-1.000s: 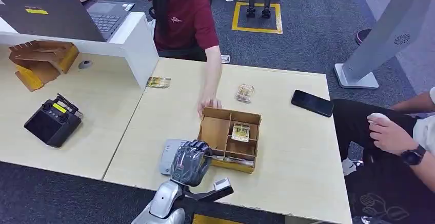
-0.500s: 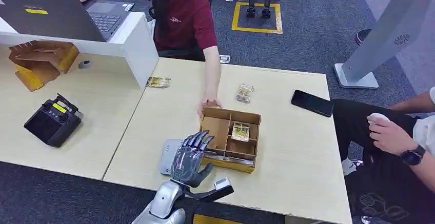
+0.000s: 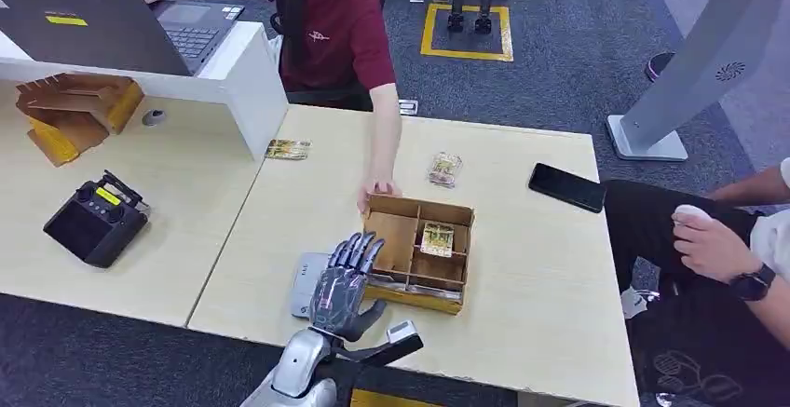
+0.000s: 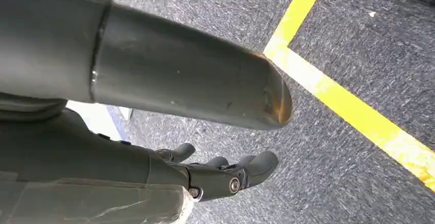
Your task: Pass the card to the sensor for recognition and then transmit it.
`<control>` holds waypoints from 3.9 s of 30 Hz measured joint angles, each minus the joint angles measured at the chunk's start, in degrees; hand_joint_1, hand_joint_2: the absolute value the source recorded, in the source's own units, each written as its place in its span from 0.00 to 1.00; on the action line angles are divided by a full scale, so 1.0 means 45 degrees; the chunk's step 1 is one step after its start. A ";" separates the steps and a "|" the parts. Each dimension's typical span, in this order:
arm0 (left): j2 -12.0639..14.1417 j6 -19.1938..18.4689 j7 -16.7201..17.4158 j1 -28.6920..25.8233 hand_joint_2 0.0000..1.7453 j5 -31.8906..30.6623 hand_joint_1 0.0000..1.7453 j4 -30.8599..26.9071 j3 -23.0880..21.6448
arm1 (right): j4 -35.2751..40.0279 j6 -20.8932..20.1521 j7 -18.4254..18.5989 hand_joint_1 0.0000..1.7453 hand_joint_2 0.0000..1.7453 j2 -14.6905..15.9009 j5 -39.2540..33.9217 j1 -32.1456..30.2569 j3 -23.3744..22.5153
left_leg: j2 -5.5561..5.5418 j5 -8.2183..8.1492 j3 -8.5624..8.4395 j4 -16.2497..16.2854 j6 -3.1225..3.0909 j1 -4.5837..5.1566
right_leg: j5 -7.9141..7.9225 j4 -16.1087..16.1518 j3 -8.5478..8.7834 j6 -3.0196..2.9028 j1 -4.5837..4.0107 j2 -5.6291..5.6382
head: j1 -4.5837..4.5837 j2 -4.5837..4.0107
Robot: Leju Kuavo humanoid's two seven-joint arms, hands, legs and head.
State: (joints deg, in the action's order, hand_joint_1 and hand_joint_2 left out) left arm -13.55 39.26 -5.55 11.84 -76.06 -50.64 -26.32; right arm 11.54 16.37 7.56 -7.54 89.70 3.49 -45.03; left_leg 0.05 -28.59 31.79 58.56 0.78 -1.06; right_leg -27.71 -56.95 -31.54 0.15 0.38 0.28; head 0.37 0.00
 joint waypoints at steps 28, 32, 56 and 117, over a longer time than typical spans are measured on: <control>0.0000 0.0000 0.0000 0.0229 1.00 0.0510 1.00 0.0185 -0.0374 | 0.0000 0.0005 0.0078 0.00 0.00 0.0000 0.0039 0.0011 -0.0034 | -0.0002 0.0000 -0.0003 0.0001 0.0000 0.0002 | 0.0000 0.0001 0.0007 0.0000 0.0000 -0.0004 | -0.0005 0.0000; 0.0000 0.0000 -0.0005 0.0350 1.00 0.0524 0.95 0.0184 -0.0437 | 0.0000 0.0005 0.0078 0.00 0.00 0.0000 0.0039 0.0014 -0.0039 | -0.0001 0.0000 -0.0011 0.0001 0.0000 0.0002 | 0.0000 0.0000 0.0014 0.0000 0.0000 -0.0003 | -0.0005 0.0000; 0.0044 0.0000 -0.0156 0.0280 1.00 0.0972 0.98 0.0194 -0.0661 | 0.0000 0.0024 0.0083 0.00 0.00 0.0000 0.0039 0.0020 -0.0049 | -0.0002 0.0004 -0.0008 0.0001 -0.0006 0.0003 | 0.0001 0.0000 0.0014 0.0001 0.0000 -0.0010 | -0.0005 0.0000; 0.1054 0.0000 0.0534 0.1208 1.00 -0.0520 0.00 -0.3011 0.2468 | 0.0000 0.0194 0.0092 0.00 0.00 -0.0068 0.0053 0.0033 -0.0282 | -0.0003 0.0015 0.0000 0.0001 -0.0007 0.0003 | 0.0003 -0.0001 0.0008 -0.0001 0.0000 -0.0009 | -0.0005 0.0000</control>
State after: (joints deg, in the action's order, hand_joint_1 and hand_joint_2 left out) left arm -8.81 39.26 -3.15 17.27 -78.40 -64.19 -15.21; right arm 11.54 17.25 7.98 -7.85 89.94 3.64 -46.29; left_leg 0.04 -28.52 31.78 58.57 0.75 -1.04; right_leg -27.70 -56.96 -31.50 0.15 0.38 0.24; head 0.35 0.00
